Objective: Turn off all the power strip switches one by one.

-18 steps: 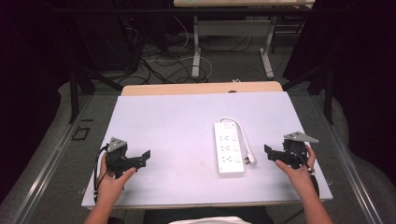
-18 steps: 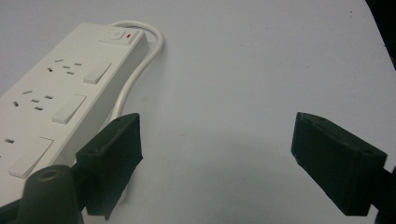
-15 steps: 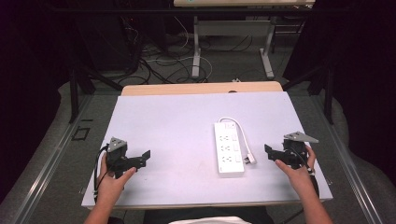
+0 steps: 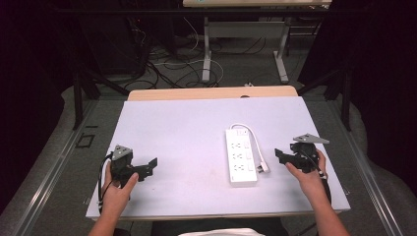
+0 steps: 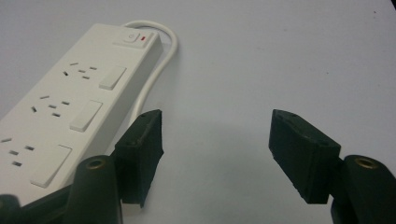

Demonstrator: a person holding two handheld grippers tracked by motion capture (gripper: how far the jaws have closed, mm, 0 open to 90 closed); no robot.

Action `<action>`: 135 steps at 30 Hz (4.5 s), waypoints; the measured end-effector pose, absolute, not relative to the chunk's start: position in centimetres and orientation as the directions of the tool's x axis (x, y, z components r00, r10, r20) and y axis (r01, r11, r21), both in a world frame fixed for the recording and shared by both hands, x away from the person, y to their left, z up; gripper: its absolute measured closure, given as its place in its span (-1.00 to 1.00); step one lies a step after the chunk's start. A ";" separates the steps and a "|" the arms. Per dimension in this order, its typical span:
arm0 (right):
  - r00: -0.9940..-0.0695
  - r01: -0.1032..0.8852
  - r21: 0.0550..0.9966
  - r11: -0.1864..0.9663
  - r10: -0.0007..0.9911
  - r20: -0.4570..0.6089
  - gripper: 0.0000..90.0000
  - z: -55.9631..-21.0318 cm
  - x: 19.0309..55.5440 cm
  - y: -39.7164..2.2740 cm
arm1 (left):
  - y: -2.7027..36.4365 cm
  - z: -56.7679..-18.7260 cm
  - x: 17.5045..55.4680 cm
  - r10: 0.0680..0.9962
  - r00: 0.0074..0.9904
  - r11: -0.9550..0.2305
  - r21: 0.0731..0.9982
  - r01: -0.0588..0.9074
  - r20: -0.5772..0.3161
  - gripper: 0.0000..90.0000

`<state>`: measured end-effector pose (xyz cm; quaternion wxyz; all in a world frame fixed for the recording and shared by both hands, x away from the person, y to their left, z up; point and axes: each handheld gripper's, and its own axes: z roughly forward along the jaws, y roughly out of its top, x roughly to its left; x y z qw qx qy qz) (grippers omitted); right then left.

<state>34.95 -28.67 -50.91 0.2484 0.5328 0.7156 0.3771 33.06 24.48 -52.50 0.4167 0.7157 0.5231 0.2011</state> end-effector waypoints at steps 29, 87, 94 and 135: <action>-0.362 0.648 0.742 0.169 0.926 0.105 0.54 -47.2 39.6 -24.4 | 24.7 -52.4 32.9 0.919 0.366 -0.100 0.810 0.578 -0.148 -0.99; -0.326 0.815 0.533 0.227 0.941 0.097 1.00 -48.6 48.5 -16.7 | 25.0 -52.6 33.1 0.920 0.366 -0.109 0.805 0.583 -0.141 -0.99; -0.314 0.817 0.532 0.221 0.945 0.090 1.00 -49.1 49.0 -16.5 | 24.9 -52.6 33.1 0.920 0.366 -0.108 0.806 0.582 -0.141 -0.99; -0.318 0.820 0.516 0.248 0.947 0.051 1.00 -51.6 50.0 -15.9 | 25.1 -52.8 33.1 0.920 0.366 -0.112 0.801 0.589 -0.141 -0.99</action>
